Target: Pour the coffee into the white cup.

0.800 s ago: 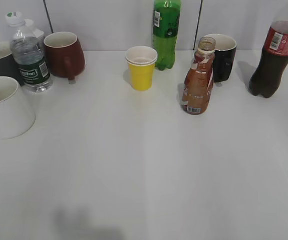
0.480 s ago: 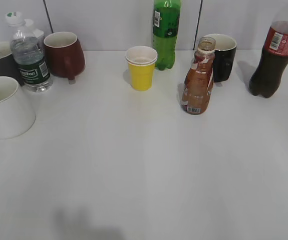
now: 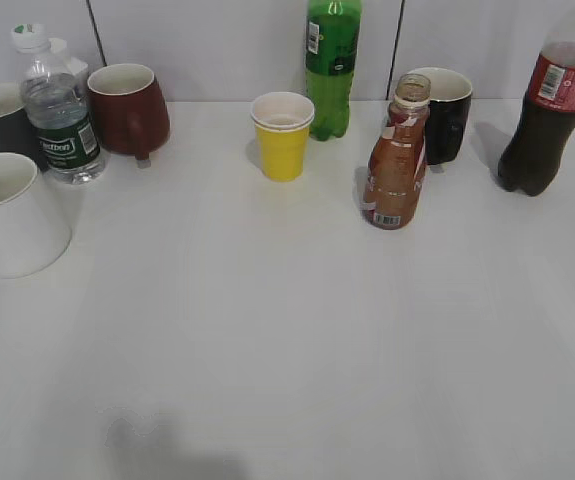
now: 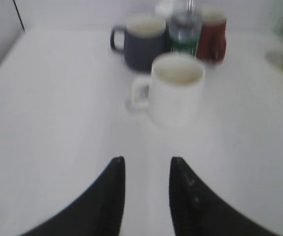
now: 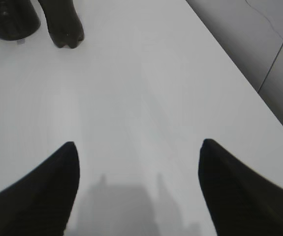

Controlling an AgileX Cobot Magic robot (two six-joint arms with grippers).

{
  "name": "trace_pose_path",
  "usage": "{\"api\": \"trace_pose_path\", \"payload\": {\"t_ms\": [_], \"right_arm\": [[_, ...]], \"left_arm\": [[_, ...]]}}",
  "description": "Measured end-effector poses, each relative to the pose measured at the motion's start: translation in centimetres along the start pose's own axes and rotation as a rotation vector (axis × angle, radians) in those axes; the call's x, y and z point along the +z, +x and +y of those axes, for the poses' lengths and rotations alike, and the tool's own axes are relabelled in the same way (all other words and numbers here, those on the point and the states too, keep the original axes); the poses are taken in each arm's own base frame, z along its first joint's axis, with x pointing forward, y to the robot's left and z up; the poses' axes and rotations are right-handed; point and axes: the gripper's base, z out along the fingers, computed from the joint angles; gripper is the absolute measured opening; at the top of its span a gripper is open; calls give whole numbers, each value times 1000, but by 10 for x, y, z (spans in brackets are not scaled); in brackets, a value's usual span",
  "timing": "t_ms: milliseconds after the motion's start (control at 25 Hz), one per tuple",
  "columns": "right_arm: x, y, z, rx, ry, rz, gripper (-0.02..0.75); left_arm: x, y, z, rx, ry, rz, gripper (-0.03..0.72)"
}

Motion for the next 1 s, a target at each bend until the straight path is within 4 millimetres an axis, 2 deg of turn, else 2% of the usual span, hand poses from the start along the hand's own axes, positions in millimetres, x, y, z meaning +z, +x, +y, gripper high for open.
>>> {"api": "trace_pose_path", "payload": {"t_ms": [80, 200, 400, 600, 720, 1000], "right_arm": [[0, 0, 0, 0, 0, 0, 588], [0, 0, 0, 0, 0, 0, 588], [0, 0, 0, 0, 0, 0, 588], [0, 0, 0, 0, 0, 0, 588], [0, 0, 0, 0, 0, 0, 588], [0, 0, 0, 0, 0, 0, 588]], "left_arm": [[-2, -13, 0, 0, -1, -96, 240], [6, -27, 0, 0, -3, -146, 240], [29, -46, 3, 22, -26, -165, 240], [60, -61, 3, 33, -31, -166, 240], [86, -57, 4, 35, -27, -209, 240], [140, -24, 4, 14, -18, -248, 241]]}}
